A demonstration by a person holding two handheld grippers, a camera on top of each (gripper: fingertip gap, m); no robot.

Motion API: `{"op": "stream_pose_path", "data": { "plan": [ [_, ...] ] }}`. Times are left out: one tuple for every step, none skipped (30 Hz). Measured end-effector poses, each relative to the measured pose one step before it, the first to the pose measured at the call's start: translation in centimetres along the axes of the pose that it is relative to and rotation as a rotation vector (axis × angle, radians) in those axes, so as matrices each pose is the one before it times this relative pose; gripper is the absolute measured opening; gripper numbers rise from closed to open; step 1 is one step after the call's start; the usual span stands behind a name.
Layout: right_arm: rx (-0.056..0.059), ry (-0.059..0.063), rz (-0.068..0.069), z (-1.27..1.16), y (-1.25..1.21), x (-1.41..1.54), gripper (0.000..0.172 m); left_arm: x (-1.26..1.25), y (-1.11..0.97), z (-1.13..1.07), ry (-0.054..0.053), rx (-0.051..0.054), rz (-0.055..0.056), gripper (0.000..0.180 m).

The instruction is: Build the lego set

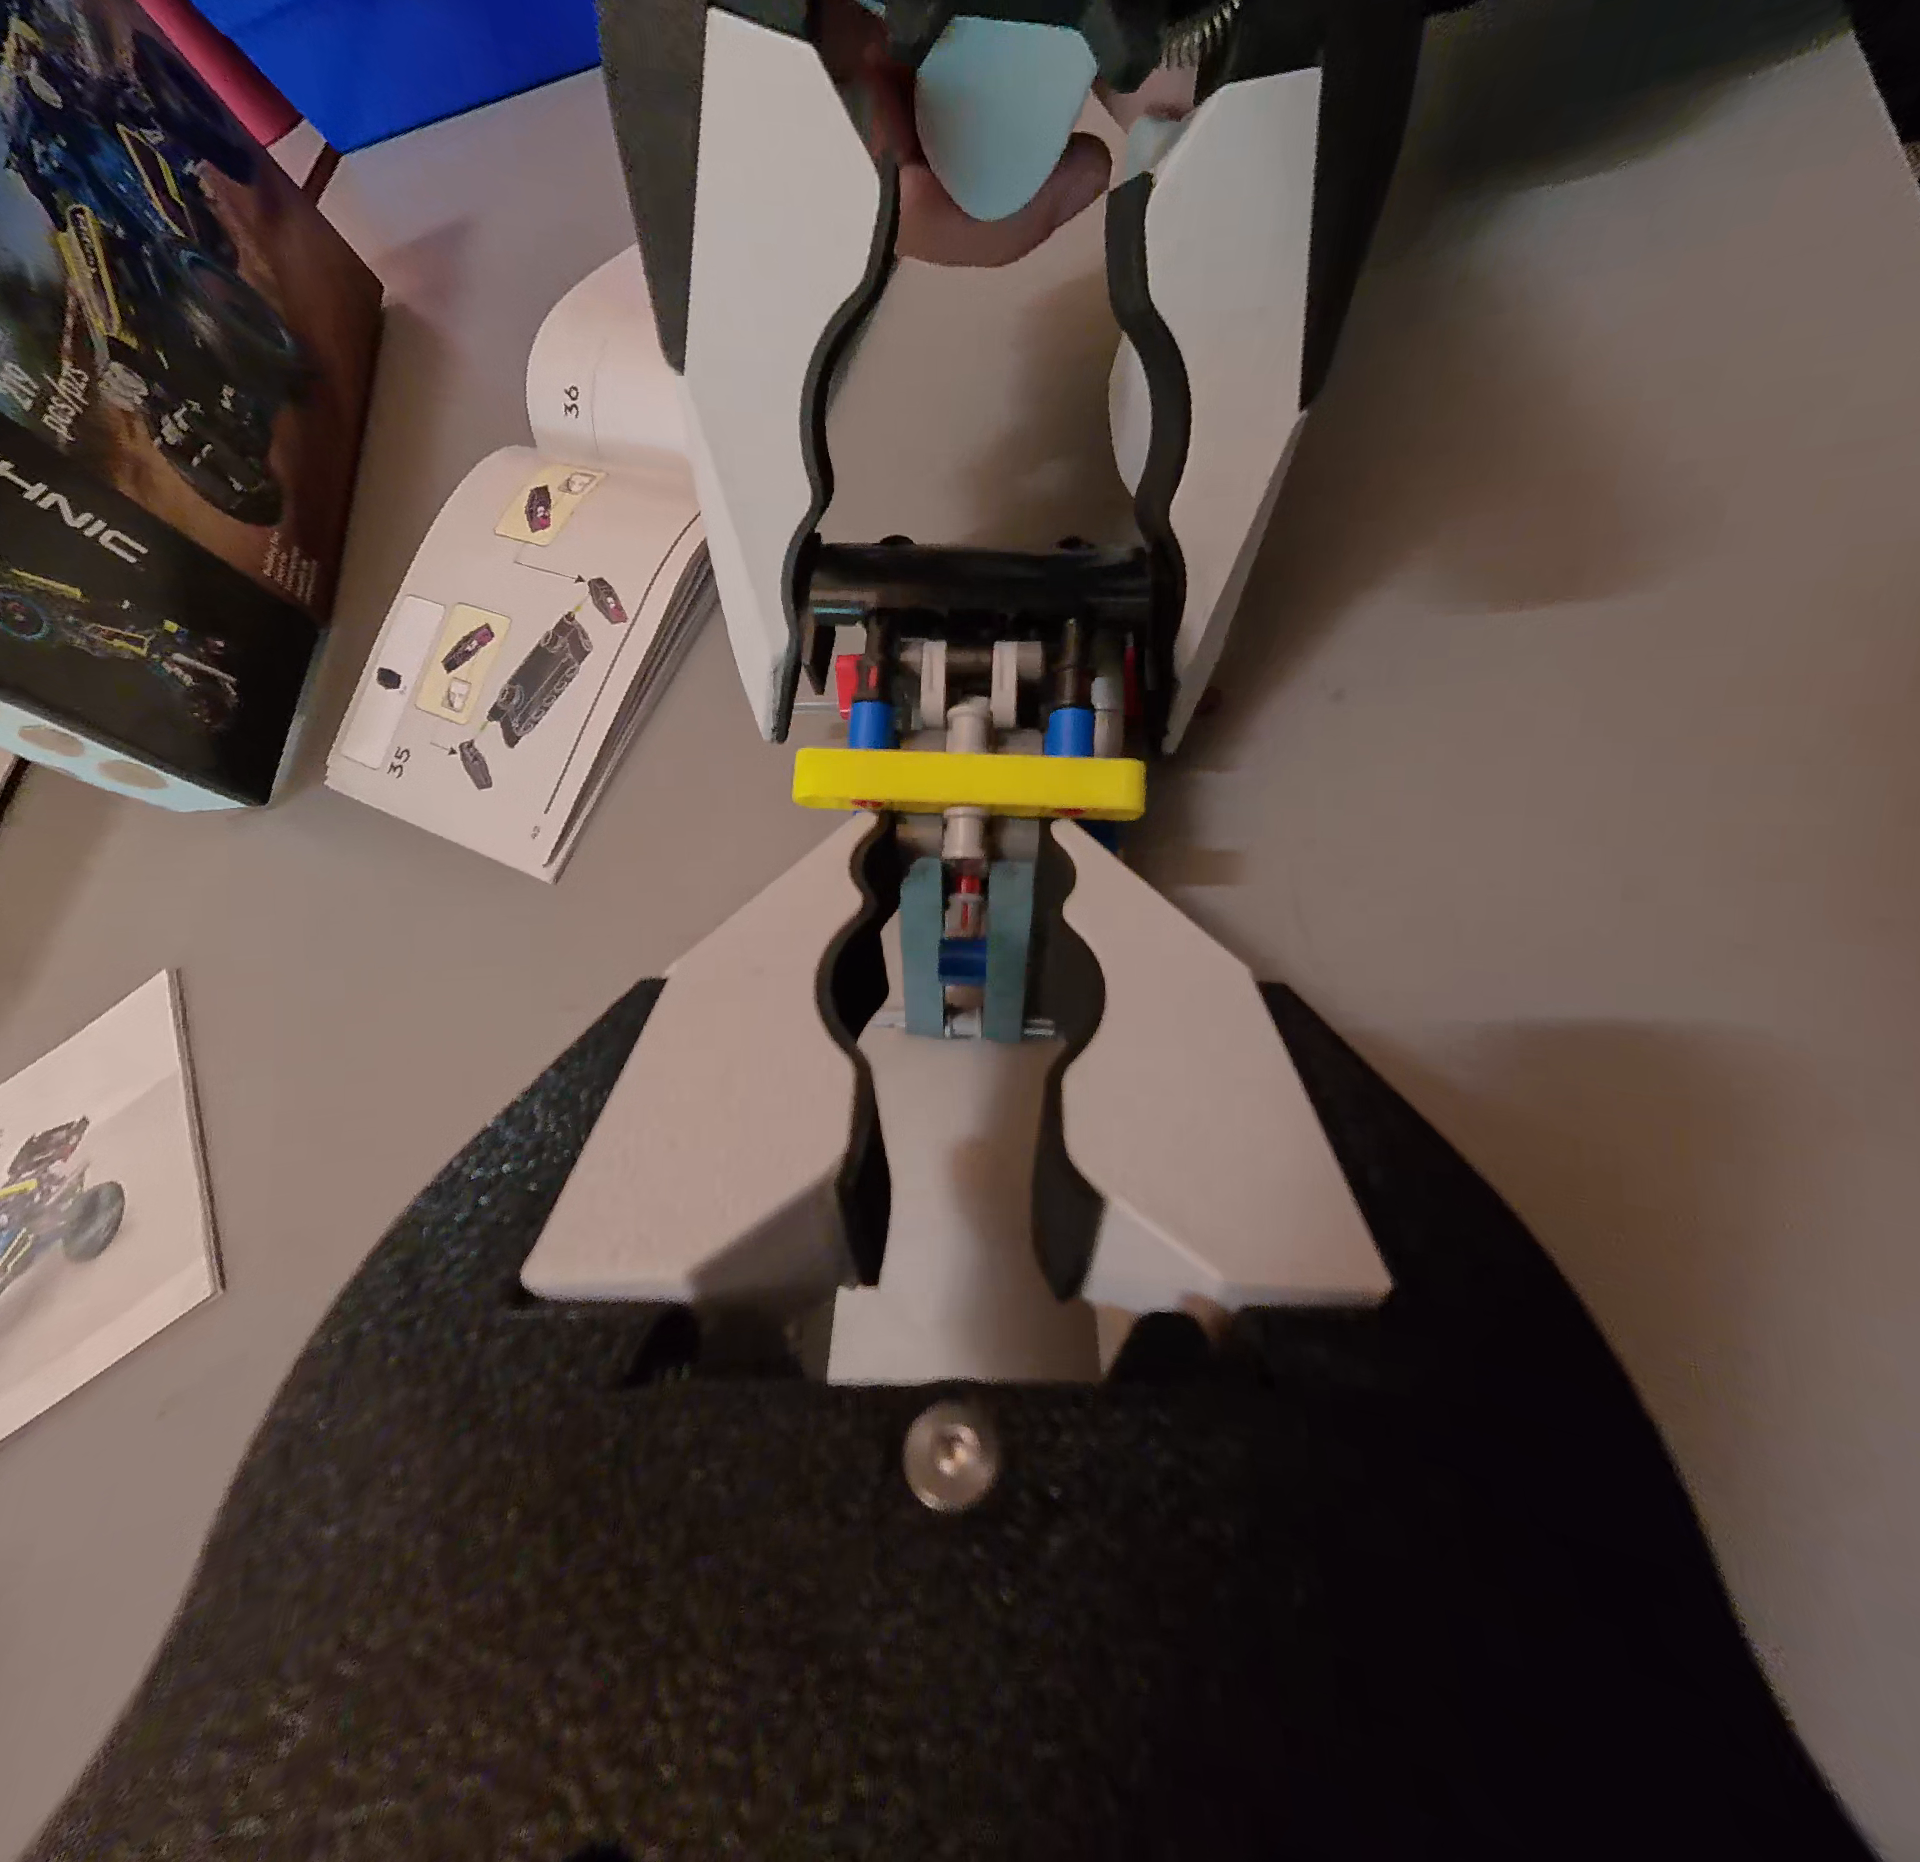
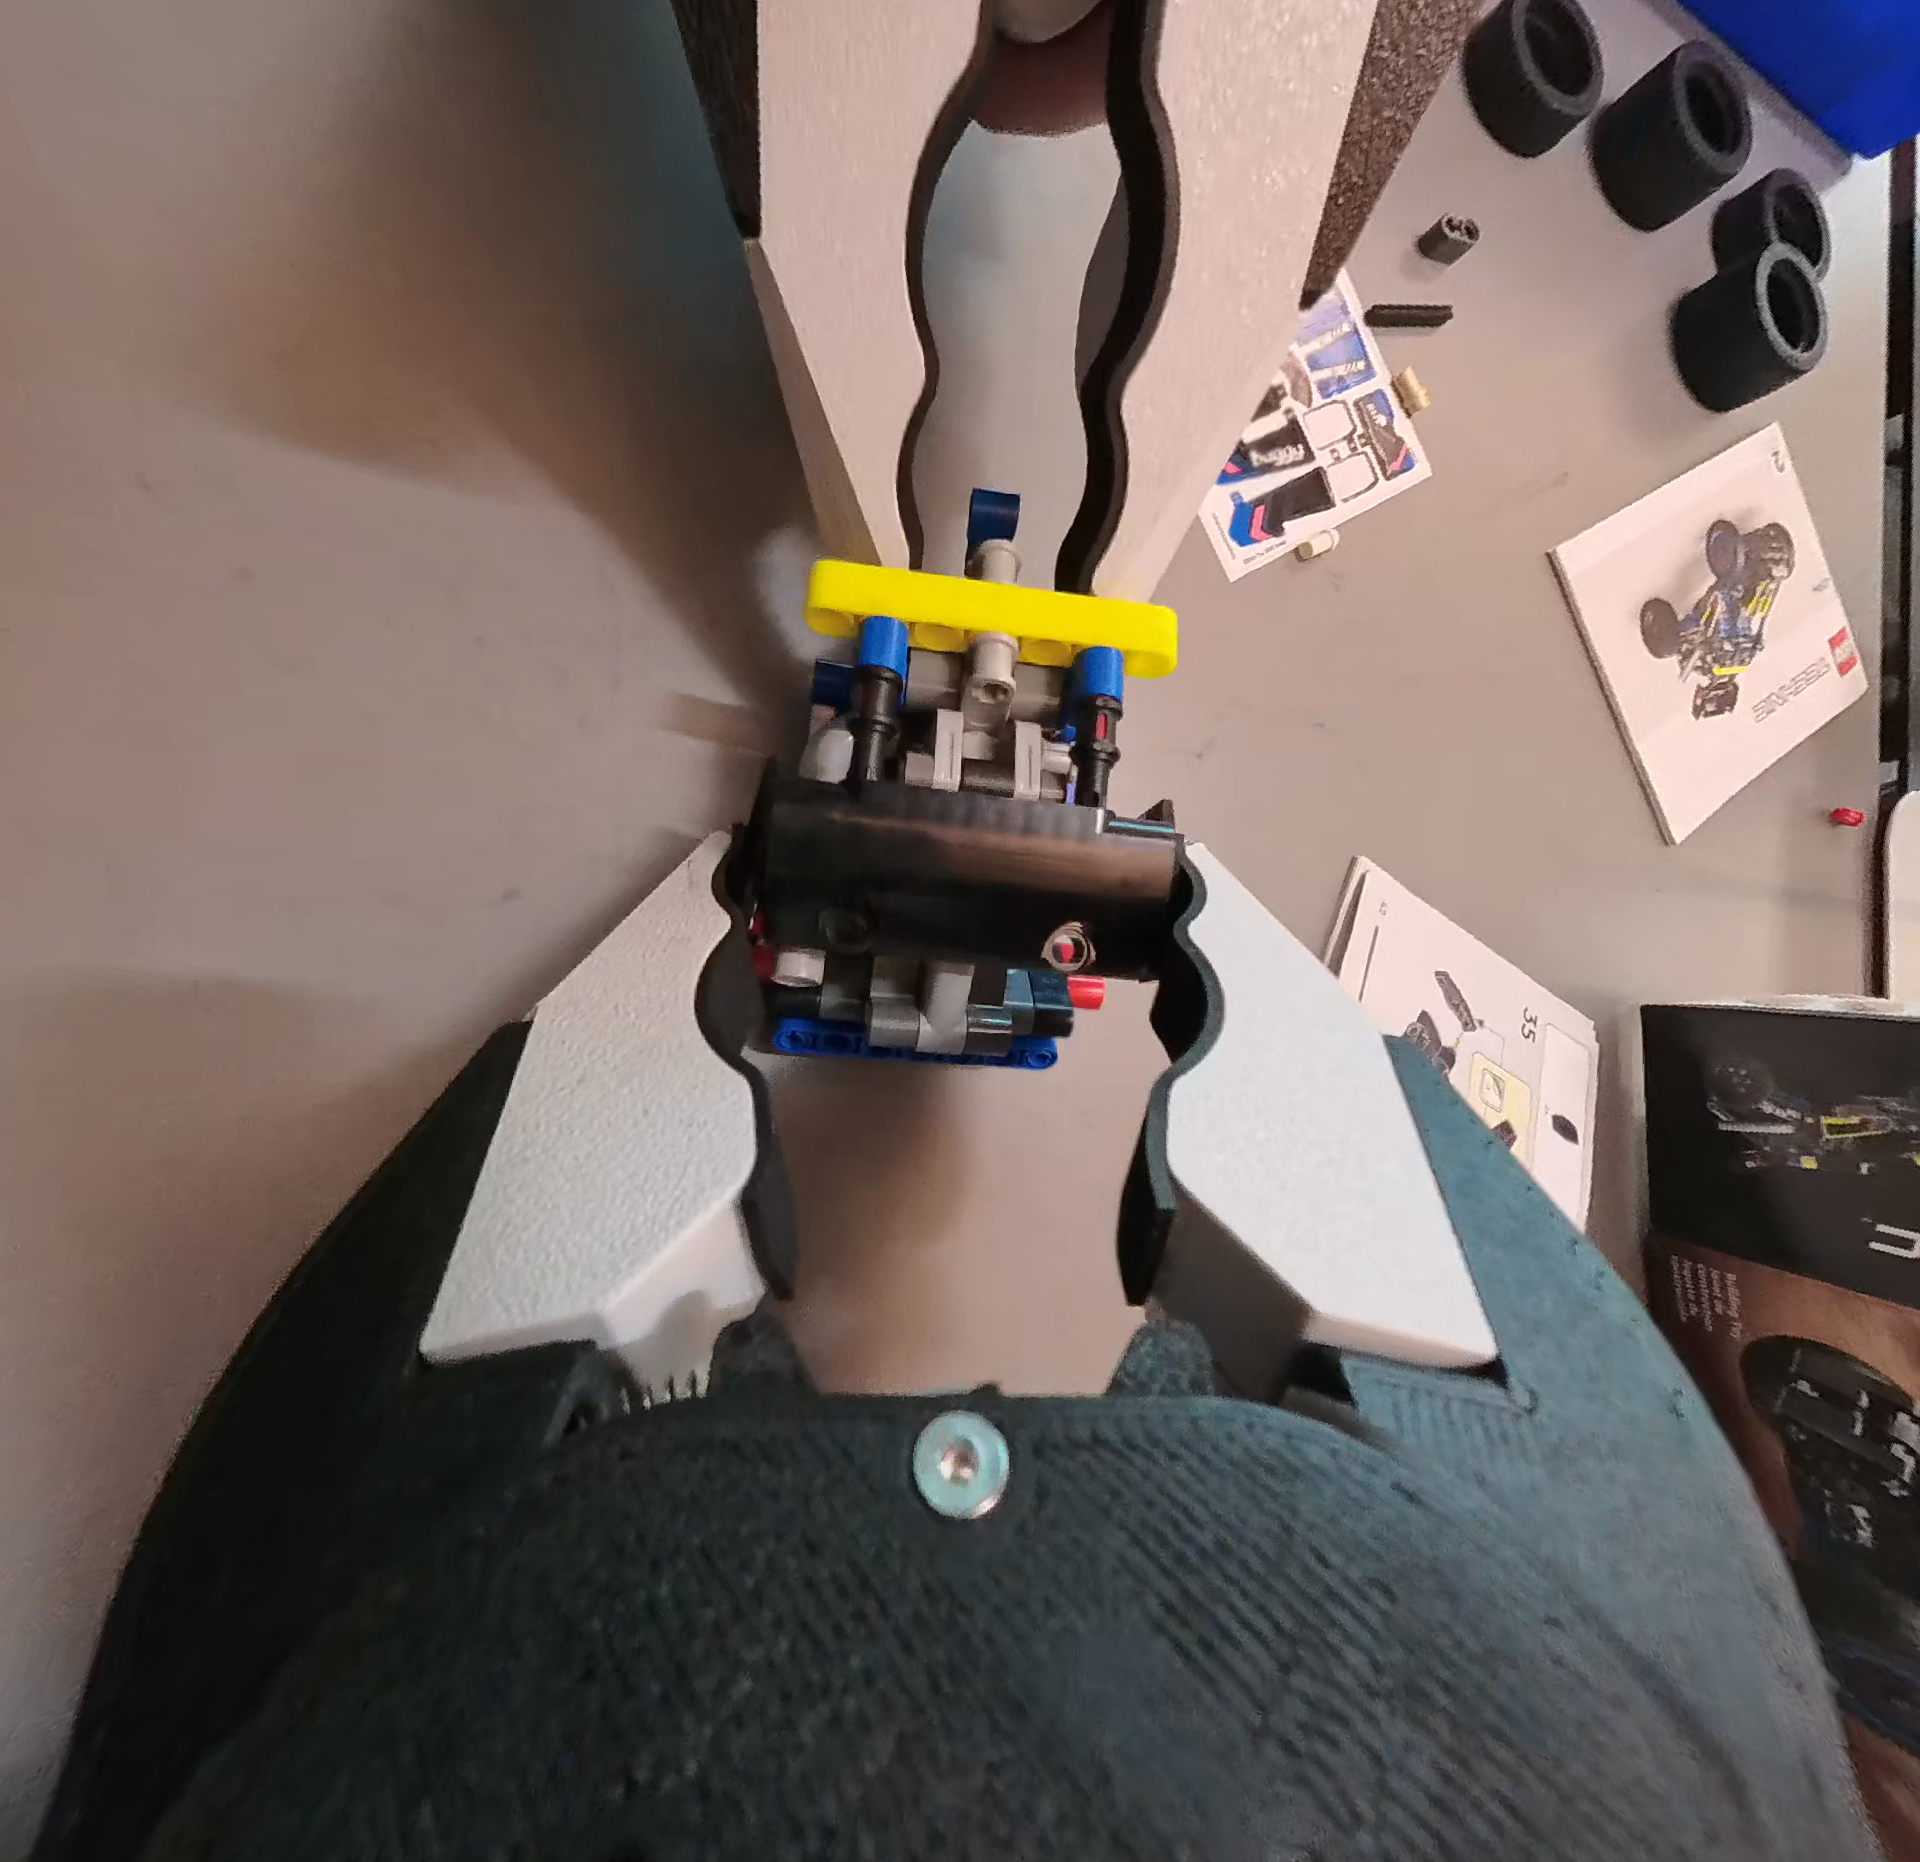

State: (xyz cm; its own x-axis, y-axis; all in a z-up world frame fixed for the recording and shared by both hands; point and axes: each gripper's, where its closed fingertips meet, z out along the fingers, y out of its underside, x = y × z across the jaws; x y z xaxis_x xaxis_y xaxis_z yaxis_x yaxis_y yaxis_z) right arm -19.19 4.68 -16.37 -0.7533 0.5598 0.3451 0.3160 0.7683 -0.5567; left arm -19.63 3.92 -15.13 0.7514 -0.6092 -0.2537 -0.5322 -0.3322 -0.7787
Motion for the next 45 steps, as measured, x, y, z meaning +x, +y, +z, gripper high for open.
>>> {"op": "stream_pose_path", "data": {
  "plan": [
    [-0.0116, -0.0101, 0.0065, 0.032, 0.061, -0.039, 0.075, -0.005, 0.036, 0.001, -0.0003, -0.0021, -0.0024, 0.022],
    [-0.0054, -0.0107, 0.0165, 0.03, 0.049, 0.001, 0.076, -0.051, 0.086, -0.026, 0.0, -0.0013, -0.0055, 0.022],
    [0.0057, 0.0095, 0.0131, -0.111, -0.216, 0.195, 0.076, -0.187, 0.106, -0.086, -0.0016, 0.0026, -0.0056, 0.022],
    [0.0184, 0.0144, 0.0224, -0.207, -0.431, 0.233, 0.076, -0.166, 0.052, -0.109, 0.002, 0.01, -0.0063, 0.023],
    [0.0146, -0.0036, 0.0363, -0.196, -0.258, 0.048, 0.077, 0.025, -0.085, -0.05, 0.0093, 0.017, -0.0141, 0.023],
    [0.0129, -0.0033, 0.0553, -0.23, -0.055, 0.109, 0.077, -0.034, -0.004, 0.02, -0.0026, 0.006, -0.0081, 0.023],
    [0.0067, 0.0011, 0.0776, -0.291, 0.255, 0.272, 0.077, -0.21, 0.106, 0.02, -0.0178, -0.005, 0.0063, 0.023],
    [-0.0037, -0.0062, 0.0958, -0.351, 0.616, 0.236, 0.081, -0.182, 0.04, -0.036, -0.0135, -0.0028, 0.0038, 0.023],
    [0.0057, -0.0062, 0.1053, -0.475, 0.564, 0.264, 0.083, -0.232, 0.013, -0.065, -0.016, -0.0003, -0.001, 0.023],
    [0.0426, -0.0051, 0.1137, -0.588, 0.139, 0.248, 0.081, -0.276, 0.045, -0.051, -0.0199, -0.0015, 0.0008, 0.023],
    [0.0634, -0.0219, 0.125, -0.619, -0.166, 0.07, 0.073, -0.243, -0.01, -0.031, -0.0182, 0.0011, 0.0011, 0.023],
    [0.0662, -0.0354, 0.1241, -0.514, -0.352, -0.014, 0.064, -0.219, -0.141, -0.005, -0.0179, 0.0089, -0.0003, 0.023],
    [0.057, -0.0363, 0.1004, -0.303, -0.425, -0.082, 0.056, -0.176, -0.225, 0.006, -0.0182, 0.013, 0.0022, 0.023],
    [0.0233, -0.0434, 0.0561, -0.079, -0.098, -0.345, 0.051, -0.096, -0.236, 0.017, -0.0149, 0.0109, 0.0065, 0.023],
    [0.0078, -0.035, 0.0287, 0.071, -0.065, -0.383, 0.049, 0.022, -0.199, 0.016, -0.0098, 0.0081, 0.0183, 0.023],
    [0.0113, -0.0269, 0.0206, 0.095, -0.266, -0.352, 0.049, 0.018, -0.145, 0.049, -0.0131, 0.0053, 0.023, 0.023],
    [0.0194, -0.0287, 0.0242, 0.131, -0.482, -0.382, 0.048, 0.096, -0.057, 0.124, -0.008, 0.0012, 0.0213, 0.023],
    [0.0304, -0.0247, 0.0318, 0.149, -0.664, -0.226, 0.047, 0.189, -0.018, 0.151, -0.0012, -0.0003, 0.0148, 0.023],
    [0.0233, -0.0051, 0.0342, 0.116, -0.543, 0.144, 0.044, 0.069, -0.054, 0.131, -0.0081, 0.0028, 0.0105, 0.023],
    [0.012, 0.01, 0.0239, 0.04, -0.309, 0.433, 0.034, -0.099, 0.029, 0.049, -0.0137, -0.0015, 0.0066, 0.023],
    [0.006, 0.0127, 0.0146, 0.009, -0.101, 0.535, 0.022, -0.1, 0.04, -0.001, -0.0068, -0.0007, 0.0054, 0.023],
    [0.0066, -0.0186, 0.0325, 0.121, -0.022, 0.067, 0.021, -0.083, 0.09, -0.027, -0.0046, -0.0038, 0.0029, 0.023],
    [0.0099, -0.0201, 0.0455, 0.106, -0.041, 0.031, 0.021, -0.061, 0.092, 0.022, -0.007, -0.0026, 0.004, 0.023],
    [0.0023, -0.0135, 0.0291, 0.117, 0.052, 0.026, 0.02, 0.005, 0.054, 0.069, -0.0061, -0.0032, 0.0039, 0.023],
    [-0.0006, -0.0081, 0.0129, 0.104, 0.016, 0.014, 0.02, 0.034, 0.043, 0.087, -0.0092, -0.0054, 0.0117, 0.023],
    [-0.0067, 0.0024, -0.0129, 0.025, 0.019, 0.087, 0.019, 0.036, 0.064, 0.073, -0.0086, -0.0063, 0.0199, 0.023],
    [-0.0153, 0.0039, -0.0207, 0.026, 0.125, 0.04, 0.019, 0.12, 0.067, 0.055, 0.0014, -0.0055, 0.0142, 0.023],
    [-0.0094, 0.01, -0.006, 0.035, 0.05, 0.057, 0.019, 0.036, 0.021, 0.036, 0.0005, -0.0006, -0.0005, 0.023],
    [-0.0036, 0.0054, 0.0018, -0.015, -0.033, -0.056, 0.018, -0.03, -0.024, -0.003, -0.0028, 0.0068, 0.0017, 0.022],
    [-0.0093, 0.0091, 0.0049, 0.005, 0.027, -0.012, 0.018, -0.046, 0.01, 0.006, -0.0062, 0.0034, 0.0132, 0.022],
    [-0.0128, 0.0162, 0.0038, 0.012, 0.077, 0.041, 0.018, -0.085, 0.06, 0.017, -0.013, -0.0074, 0.0204, 0.022],
    [-0.0197, 0.0208, -0.0052, -0.005, 0.064, 0.047, 0.018, -0.073, 0.062, 0.033, -0.0161, -0.0143, 0.0216, 0.022],
    [-0.0236, 0.0237, -0.0101, -0.009, 0.02, 0.081, 0.019, -0.075, 0.073, 0.032, -0.014, -0.0185, 0.0133, 0.022],
    [-0.014, 0.0255, -0.0071, 0.031, -0.093, 0.084, 0.018, -0.138, 0.112, 0.029, -0.0124, -0.0181, -0.0012, 0.022],
    [-0.0102, 0.0227, -0.0094, 0.043, -0.139, 0.1, 0.019, -0.14, 0.107, 0.04, -0.0091, -0.012, -0.0101, 0.022],
    [-0.0108, 0.0169, -0.0052, 0.058, -0.162, 0.1, 0.019, -0.146, 0.106, 0.039, -0.0102, -0.0121, -0.0111, 0.022],
    [-0.0146, 0.0137, -0.0082, 0.085, -0.126, 0.125, 0.019, -0.113, 0.089, 0.022, -0.0097, -0.0123, -0.0068, 0.022],
    [-0.0186, 0.0075, -0.0056, 0.077, -0.089, 0.083, 0.019, -0.108, 0.095, 0.012, -0.0111, -0.012, -0.0005, 0.022],
    [-0.013, 0.0123, -0.0059, 0.12, -0.113, 0.078, 0.019, -0.127, 0.123, -0.009, -0.0094, -0.0108, -0.0014, 0.022],
    [-0.0133, 0.0124, -0.0042, 0.111, -0.094, 0.046, 0.02, -0.092, 0.111, -0.022, -0.0028, -0.0063, -0.0069, 0.022],
    [-0.0125, 0.0128, -0.0034, 0.097, -0.101, 0.013, 0.02, -0.081, 0.085, -0.026, -0.0027, -0.0026, -0.0066, 0.022],
    [-0.012, 0.0145, -0.0062, 0.091, -0.081, 0.026, 0.02, -0.079, 0.063, -0.013, -0.0044, -0.0031, -0.0047, 0.022],
    [-0.0126, 0.0145, -0.0081, 0.058, -0.079, 0.048, 0.02, -0.069, 0.047, 0.009, -0.0038, -0.0041, -0.0032, 0.022],
    [-0.0048, 0.0149, -0.0047, 0.053, -0.097, 0.066, 0.021, -0.077, 0.046, 0.016, -0.0054, -0.0043, -0.0057, 0.022],
    [0.0003, 0.017, -0.0053, 0.056, -0.085, 0.054, 0.021, -0.059, 0.04, 0.0, -0.0051, -0.0043, -0.0044, 0.022]
  ]
}}
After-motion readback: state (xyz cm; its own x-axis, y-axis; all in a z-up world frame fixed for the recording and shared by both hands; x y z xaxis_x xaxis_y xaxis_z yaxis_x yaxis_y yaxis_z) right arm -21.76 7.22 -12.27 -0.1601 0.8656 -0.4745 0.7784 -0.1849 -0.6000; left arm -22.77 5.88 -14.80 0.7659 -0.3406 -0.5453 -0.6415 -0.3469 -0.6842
